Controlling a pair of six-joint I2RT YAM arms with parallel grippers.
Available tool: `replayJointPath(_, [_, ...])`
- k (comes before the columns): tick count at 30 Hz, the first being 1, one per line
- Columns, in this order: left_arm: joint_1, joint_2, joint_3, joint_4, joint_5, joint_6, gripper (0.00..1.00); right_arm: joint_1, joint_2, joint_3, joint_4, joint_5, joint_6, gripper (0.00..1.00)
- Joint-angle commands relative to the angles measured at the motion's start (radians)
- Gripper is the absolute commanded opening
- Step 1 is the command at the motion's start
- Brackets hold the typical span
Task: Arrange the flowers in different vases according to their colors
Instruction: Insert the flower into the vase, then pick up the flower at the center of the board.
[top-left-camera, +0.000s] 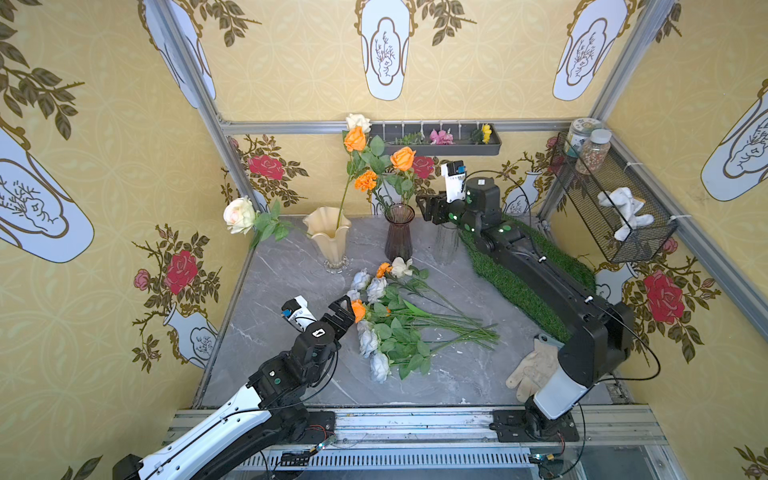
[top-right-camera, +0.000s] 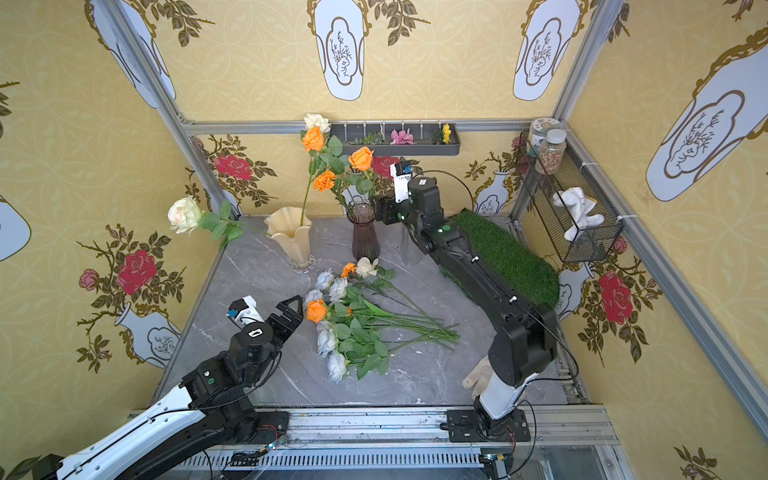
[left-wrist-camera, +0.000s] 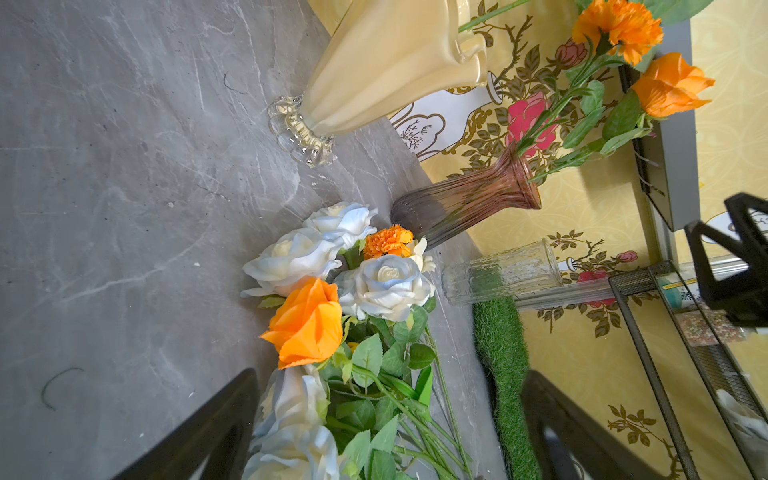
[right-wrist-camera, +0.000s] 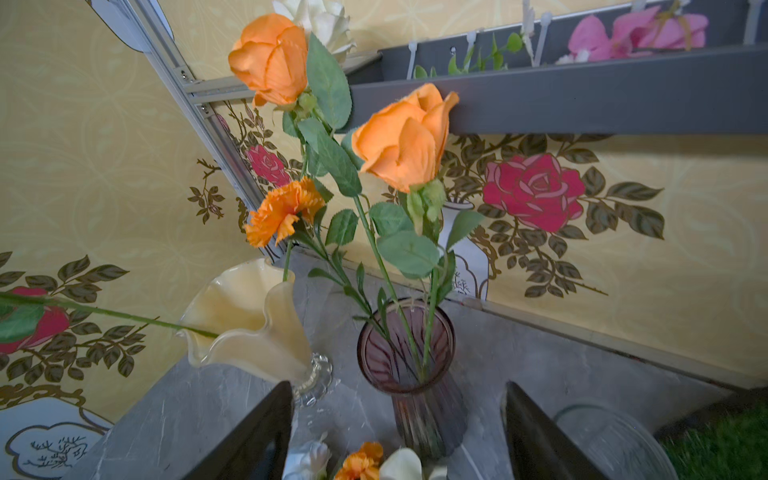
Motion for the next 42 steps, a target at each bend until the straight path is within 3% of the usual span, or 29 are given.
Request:
replayJointPath(1, [0.0,-0.021,-0.011,-0.002,0.014,-0.007,1.0,-0.003,-0.122,-0.098,-0.145,0.015,0.01,1.0])
replayJointPath(7, [0.0,-0.059,-0.024,-0.023,0.031,-0.027,1.0,-0.039,-0.299,-0.257,-0.386,-0.108,0.032,0.97])
replayJointPath(10, [0.0,-0.078,-0.03,-0.037,0.037,-0.043,1.0,-0.015,-0.312,-0.287,-0.534,-0.223,-0.048,0.97])
replayJointPath(14, [0.0,-0.097,-0.031,-0.057,0.044,-0.059,1.0,0.187,-0.332,-0.382,-0.58,-0.049,-0.05,0.98])
replayJointPath(20, [0.0,-0.133,-0.03,-0.108,0.059,-0.09,1.0,0.342,-0.249,-0.446,-0.557,0.001,0.0,0.7])
replayJointPath(27, [0.0,-0.184,-0.043,-0.148,0.058,-0.12,1.0,0.4,-0.09,-0.432,-0.55,0.073,-0.029,0.38])
replayJointPath(42, [-0.001,-0.07,-0.008,-0.101,0.044,-0.102,1.0,0.382,0.118,-0.348,-0.429,0.101,-0.133,0.35])
